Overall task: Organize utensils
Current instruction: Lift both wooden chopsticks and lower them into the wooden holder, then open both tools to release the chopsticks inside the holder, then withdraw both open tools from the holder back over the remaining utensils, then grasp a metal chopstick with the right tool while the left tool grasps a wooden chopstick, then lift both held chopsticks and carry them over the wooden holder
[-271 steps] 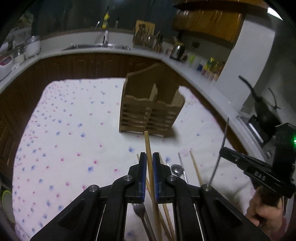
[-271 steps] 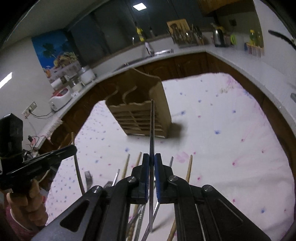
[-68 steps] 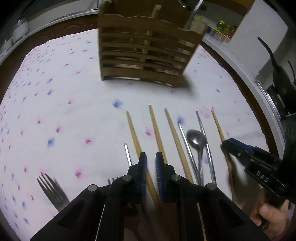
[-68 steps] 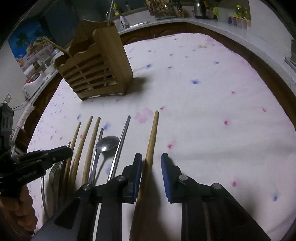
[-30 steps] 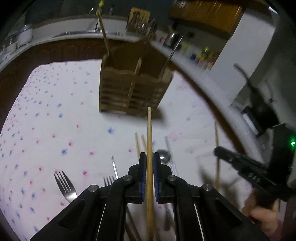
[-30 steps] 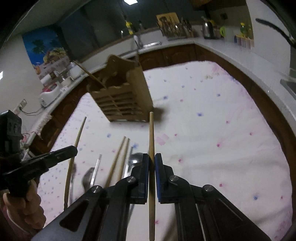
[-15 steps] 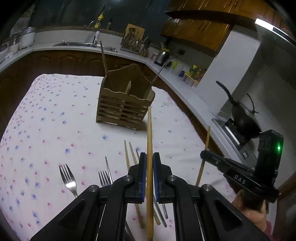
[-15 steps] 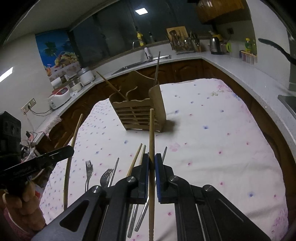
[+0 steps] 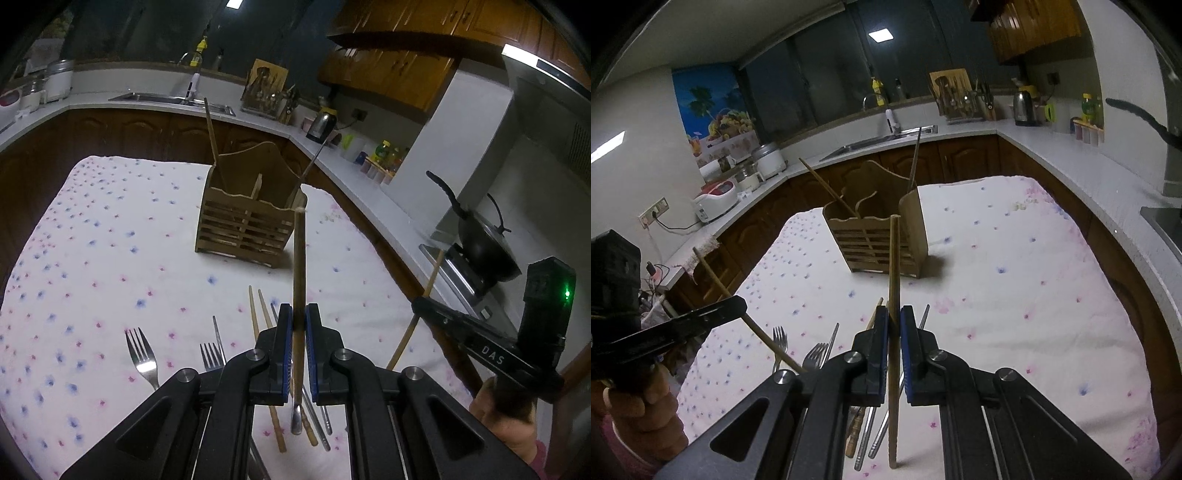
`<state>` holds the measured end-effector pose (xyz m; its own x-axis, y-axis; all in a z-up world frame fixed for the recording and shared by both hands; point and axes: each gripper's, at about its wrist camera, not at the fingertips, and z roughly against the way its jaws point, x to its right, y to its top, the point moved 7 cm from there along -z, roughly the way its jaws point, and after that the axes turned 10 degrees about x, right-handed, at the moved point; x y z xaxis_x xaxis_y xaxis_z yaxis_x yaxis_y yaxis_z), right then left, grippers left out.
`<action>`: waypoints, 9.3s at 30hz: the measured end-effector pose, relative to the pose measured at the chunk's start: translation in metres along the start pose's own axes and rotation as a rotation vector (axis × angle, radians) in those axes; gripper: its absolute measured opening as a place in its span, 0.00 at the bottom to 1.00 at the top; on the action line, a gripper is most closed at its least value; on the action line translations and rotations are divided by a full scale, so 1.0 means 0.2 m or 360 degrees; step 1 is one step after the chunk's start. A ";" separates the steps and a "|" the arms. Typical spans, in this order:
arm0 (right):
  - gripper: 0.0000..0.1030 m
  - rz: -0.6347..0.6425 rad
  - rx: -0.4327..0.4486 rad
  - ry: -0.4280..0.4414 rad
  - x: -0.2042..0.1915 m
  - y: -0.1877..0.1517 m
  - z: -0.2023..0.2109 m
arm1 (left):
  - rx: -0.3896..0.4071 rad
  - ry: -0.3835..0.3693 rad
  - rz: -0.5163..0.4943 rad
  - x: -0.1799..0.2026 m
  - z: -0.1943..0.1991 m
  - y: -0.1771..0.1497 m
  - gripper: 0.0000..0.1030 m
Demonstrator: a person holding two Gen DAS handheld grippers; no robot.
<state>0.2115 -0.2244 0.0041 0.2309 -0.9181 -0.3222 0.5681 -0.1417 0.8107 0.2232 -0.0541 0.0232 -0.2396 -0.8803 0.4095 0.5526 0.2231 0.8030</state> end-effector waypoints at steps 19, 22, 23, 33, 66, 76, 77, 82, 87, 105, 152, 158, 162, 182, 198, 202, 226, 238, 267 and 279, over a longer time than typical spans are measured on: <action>0.06 -0.0005 0.0208 0.0006 -0.02 0.22 0.00 | 0.0158 0.0040 -0.0056 -0.07 0.06 0.14 0.05; 0.06 -0.0011 0.0260 0.0008 -0.01 0.30 -0.02 | 0.0192 0.0049 -0.0073 -0.09 0.05 0.21 0.05; 0.06 -0.0016 0.0288 0.0007 0.00 0.34 -0.04 | 0.0207 0.0052 -0.0082 -0.09 0.05 0.24 0.05; 0.06 -0.0075 0.0577 0.0055 0.00 0.73 -0.18 | 0.0412 0.0112 -0.0140 -0.15 -0.05 0.57 0.05; 0.08 -0.0101 0.0436 -0.0042 0.14 0.60 -0.94 | 0.0408 0.0324 -0.0109 -0.44 -1.00 0.54 0.05; 0.08 -0.0116 0.0320 -0.0047 0.17 0.59 -0.98 | 0.0357 0.0308 -0.0097 -0.46 -1.00 0.58 0.05; 0.08 -0.0118 0.0315 -0.0047 0.17 0.59 -0.98 | 0.0357 0.0309 -0.0097 -0.46 -0.99 0.57 0.05; 0.13 -0.0156 0.0285 -0.0019 0.18 0.59 -0.99 | 0.0295 0.0307 -0.0084 -0.46 -1.01 0.57 0.06; 0.27 -0.0184 0.0297 0.0004 0.18 0.59 -0.96 | 0.0299 0.0336 -0.0053 -0.47 -0.98 0.59 0.29; 0.93 -0.0302 0.0360 0.0084 0.19 0.45 -0.57 | 0.0339 0.0419 0.0091 -0.50 -0.53 0.37 0.87; 0.75 -0.0229 -0.0027 -0.0094 0.15 -0.28 -0.11 | 0.0010 0.0444 0.0070 -0.29 0.02 -0.19 0.86; 0.65 -0.0246 -0.0057 -0.0104 0.18 -0.27 -0.16 | -0.0036 0.0434 0.0033 -0.26 -0.06 -0.18 0.79; 0.54 -0.0262 -0.0114 -0.0087 0.19 -0.29 -0.21 | -0.0115 0.0403 -0.0018 -0.22 -0.16 -0.19 0.70; 0.18 -0.0089 -0.0507 -0.0056 0.16 -0.46 -0.67 | -0.0481 0.0285 -0.0114 -0.18 -0.75 -0.26 0.36; 0.07 -0.0042 -0.0600 -0.0058 0.27 -0.43 -0.68 | -0.0665 0.0261 -0.0311 -0.15 -1.05 -0.31 0.24; 0.11 -0.0067 -0.0586 -0.0112 0.29 -0.39 -0.74 | -0.0680 0.0285 -0.0334 -0.14 -1.10 -0.29 0.24; 0.05 -0.0150 -0.0369 0.0023 0.19 -0.19 -0.50 | -0.0398 0.0170 -0.0150 -0.09 -0.78 -0.11 0.04; 0.05 -0.0064 -0.0111 0.0091 0.02 0.03 -0.17 | -0.0102 0.0081 -0.0088 -0.07 -0.20 0.04 0.04; 0.05 -0.0096 0.0264 0.0081 -0.01 0.34 -0.02 | 0.0292 0.0088 -0.0026 -0.10 0.19 0.24 0.04; 0.05 -0.0104 0.0383 0.0082 0.01 0.53 -0.09 | 0.0422 0.0086 0.0023 -0.19 0.13 0.41 0.04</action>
<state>0.2859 -0.2342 0.0805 0.2435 -0.8849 -0.3971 0.3801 -0.2897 0.8784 0.2558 0.0076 0.0847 -0.1863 -0.8956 0.4040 0.3258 0.3316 0.8854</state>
